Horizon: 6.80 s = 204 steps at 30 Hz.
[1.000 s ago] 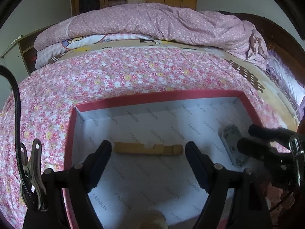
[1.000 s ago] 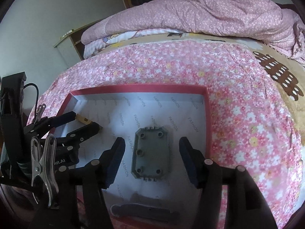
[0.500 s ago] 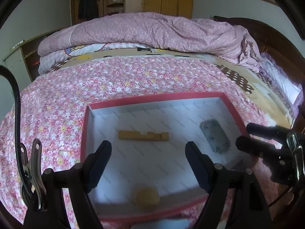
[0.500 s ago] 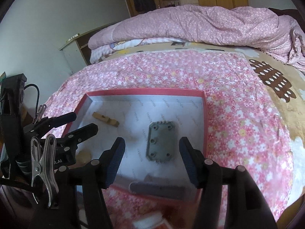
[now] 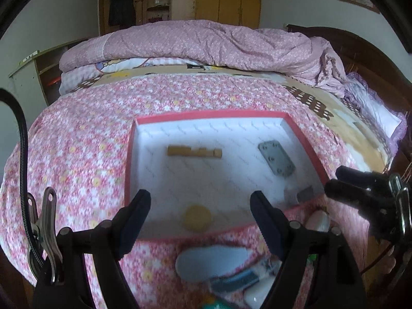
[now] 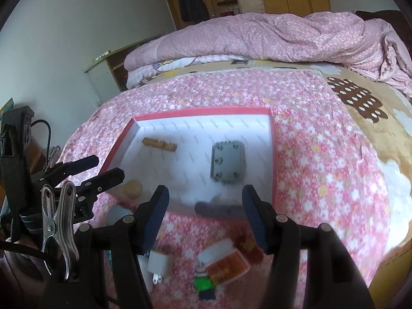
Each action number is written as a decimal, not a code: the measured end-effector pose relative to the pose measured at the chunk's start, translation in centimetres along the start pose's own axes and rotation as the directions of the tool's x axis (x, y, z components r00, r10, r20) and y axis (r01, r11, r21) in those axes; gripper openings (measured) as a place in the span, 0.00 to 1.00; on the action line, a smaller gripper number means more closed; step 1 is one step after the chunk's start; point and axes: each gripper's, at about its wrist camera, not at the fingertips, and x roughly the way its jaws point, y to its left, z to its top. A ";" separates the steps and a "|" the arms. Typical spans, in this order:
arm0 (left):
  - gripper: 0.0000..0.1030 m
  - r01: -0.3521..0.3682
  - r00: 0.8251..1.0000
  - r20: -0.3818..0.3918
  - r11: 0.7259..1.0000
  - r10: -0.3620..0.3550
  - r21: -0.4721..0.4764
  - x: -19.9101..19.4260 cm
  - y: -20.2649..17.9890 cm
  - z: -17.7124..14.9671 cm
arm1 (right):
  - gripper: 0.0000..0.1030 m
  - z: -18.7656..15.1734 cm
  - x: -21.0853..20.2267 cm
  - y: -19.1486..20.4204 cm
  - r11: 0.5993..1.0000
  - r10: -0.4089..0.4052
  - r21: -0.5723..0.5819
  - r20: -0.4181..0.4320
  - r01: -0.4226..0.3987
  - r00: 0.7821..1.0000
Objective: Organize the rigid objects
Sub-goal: 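Open both tools to release the block and plate in the box, then withdraw, then grasp the light blue plastic piece with the left tool while the right tool grasps the orange-labelled jar, then place the blue piece in the box with the left tool while the right tool lifts the jar toward it, then release the jar in the box with the right tool and withdraw both tools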
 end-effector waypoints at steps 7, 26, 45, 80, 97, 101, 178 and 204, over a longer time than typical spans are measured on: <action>0.81 0.004 1.000 -0.030 1.000 -0.004 -0.015 -0.8 -0.2 -2.4 | 0.59 -1.9 -1.2 -0.5 1.000 0.001 0.028 0.007 -0.002 1.000; 0.81 -0.002 0.992 -0.124 0.997 -0.007 -0.071 1.7 -0.4 -6.2 | 0.59 -6.0 -0.1 -2.7 0.997 -0.006 0.079 -0.044 0.009 0.999; 1.00 -0.092 0.992 -0.086 0.995 0.090 -0.025 4.5 -2.7 -6.7 | 0.60 -9.5 1.2 -2.1 0.997 -0.004 0.077 -0.006 0.005 1.000; 0.88 -0.053 0.998 -0.026 0.999 0.053 -0.011 2.5 -2.0 -7.5 | 0.74 -9.5 1.3 -1.6 0.996 0.017 0.087 0.024 -0.019 1.000; 0.88 0.000 0.997 0.075 1.000 -0.002 0.030 -0.9 -1.9 -6.8 | 0.48 -8.6 0.7 -2.1 0.992 -0.003 0.125 0.064 -0.005 0.998; 0.88 0.001 0.996 0.086 1.000 -0.004 0.031 -1.2 -1.8 -6.5 | 0.48 -8.8 0.2 -2.1 0.990 0.009 0.137 0.084 -0.021 0.996; 0.88 -0.003 0.998 0.064 1.000 0.004 -0.017 2.1 0.5 -2.8 | 0.53 -1.5 2.6 -3.8 0.992 -0.060 0.116 0.144 0.043 0.988; 0.88 -0.023 0.999 0.033 0.998 0.021 0.052 -3.2 0.5 -7.9 | 0.57 -8.7 -2.5 -1.5 0.994 -0.009 0.113 0.097 -0.002 0.995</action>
